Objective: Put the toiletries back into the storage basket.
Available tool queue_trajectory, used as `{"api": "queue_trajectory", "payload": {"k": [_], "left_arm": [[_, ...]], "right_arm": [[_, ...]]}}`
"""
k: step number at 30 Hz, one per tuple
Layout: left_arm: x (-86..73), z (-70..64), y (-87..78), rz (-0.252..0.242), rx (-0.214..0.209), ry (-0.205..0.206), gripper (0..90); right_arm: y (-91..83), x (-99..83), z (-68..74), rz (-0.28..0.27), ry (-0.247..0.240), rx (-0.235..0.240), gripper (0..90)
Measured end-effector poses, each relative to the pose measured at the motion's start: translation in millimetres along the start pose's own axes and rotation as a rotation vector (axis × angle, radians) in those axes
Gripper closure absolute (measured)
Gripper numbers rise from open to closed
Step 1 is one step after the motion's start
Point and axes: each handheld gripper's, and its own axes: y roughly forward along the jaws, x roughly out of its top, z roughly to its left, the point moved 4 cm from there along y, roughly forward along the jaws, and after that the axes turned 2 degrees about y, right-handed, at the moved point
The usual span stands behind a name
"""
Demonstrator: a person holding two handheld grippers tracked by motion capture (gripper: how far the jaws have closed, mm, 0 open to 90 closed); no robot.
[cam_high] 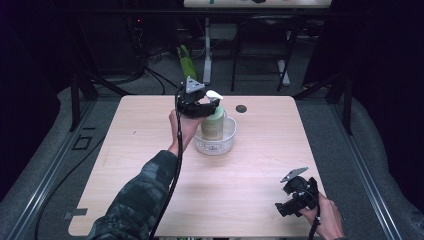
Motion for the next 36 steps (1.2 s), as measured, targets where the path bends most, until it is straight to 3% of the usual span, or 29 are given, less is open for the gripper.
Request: {"api": "queue_trajectory", "payload": {"k": [5,16,28,36], "left_arm": [[0.3,2.0,-7.5,0.048,-0.002,-0.001,15.2],[-3.8,10.5,-40.4,0.126,-0.027,0.007,2.7],[-32.7,13.2,-81.2,0.215,-0.051,0.047,0.0],[-66.5,13.8,-108.5,0.288,-0.07,0.05,0.0]], "right_arm": [[-0.1,0.3,1.3,0.003,0.005,0.005,1.1],[0.1,-0.1,1.1,0.004,0.005,0.002,1.1],[0.2,-0.4,2.0,0.008,0.002,-0.003,1.2],[0.4,-0.5,2.9,0.011,0.004,-0.005,1.2]]}}
